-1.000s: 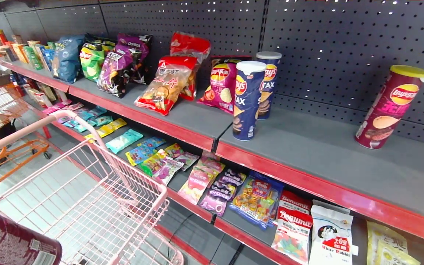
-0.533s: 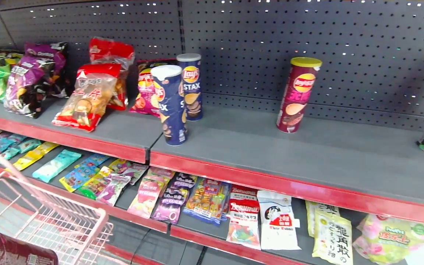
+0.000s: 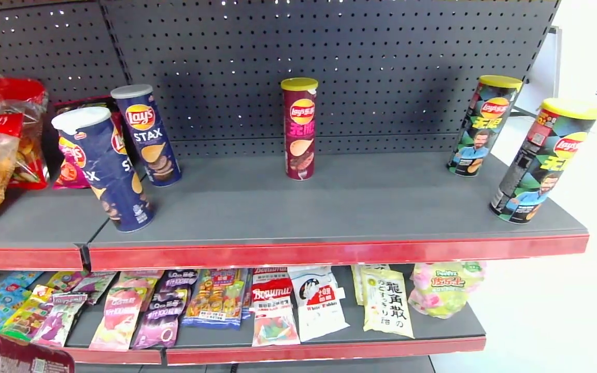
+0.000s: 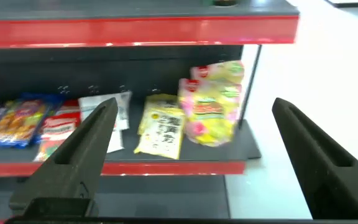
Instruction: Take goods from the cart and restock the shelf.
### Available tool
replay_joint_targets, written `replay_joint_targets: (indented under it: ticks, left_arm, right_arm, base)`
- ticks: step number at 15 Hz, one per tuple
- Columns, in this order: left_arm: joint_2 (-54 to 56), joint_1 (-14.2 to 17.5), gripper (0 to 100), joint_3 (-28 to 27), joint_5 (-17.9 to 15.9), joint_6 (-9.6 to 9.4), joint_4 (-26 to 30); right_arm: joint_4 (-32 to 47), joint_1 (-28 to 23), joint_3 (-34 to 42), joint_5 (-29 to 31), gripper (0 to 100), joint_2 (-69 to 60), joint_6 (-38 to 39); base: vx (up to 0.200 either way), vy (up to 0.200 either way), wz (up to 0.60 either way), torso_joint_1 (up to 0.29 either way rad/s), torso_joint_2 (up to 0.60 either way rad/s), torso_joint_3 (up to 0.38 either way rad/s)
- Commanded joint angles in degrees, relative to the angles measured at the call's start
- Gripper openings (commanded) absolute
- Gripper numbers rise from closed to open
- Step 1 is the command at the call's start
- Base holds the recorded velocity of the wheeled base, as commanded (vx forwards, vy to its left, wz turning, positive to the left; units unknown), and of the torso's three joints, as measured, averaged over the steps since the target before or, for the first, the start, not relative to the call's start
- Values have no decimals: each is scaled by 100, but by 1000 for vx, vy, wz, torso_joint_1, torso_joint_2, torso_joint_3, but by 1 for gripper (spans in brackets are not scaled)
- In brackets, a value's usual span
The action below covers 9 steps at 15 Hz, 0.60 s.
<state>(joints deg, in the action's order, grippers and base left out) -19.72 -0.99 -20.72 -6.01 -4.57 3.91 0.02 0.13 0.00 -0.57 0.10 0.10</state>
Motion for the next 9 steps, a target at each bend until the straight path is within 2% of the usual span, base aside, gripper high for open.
replay_joint_targets:
  ticks: [1, 4, 9]
  left_arm:
    - [144, 2, 0, 42, 3, 0, 22]
    - [223, 2, 0, 86, 3, 0, 13]
    - [250, 2, 0, 86, 3, -9, 13]
  right_arm:
    - [-2, 4, 0, -4, 100, 8, -1]
    - [-2, 4, 0, -4, 100, 8, -10]
    - [-2, 4, 0, 5, 100, 8, -1]
  base:
    - [0, 0, 0, 0, 0, 0]
    - [0, 0, 0, 0, 0, 0]
    - [0, 0, 0, 152, -362, -209]
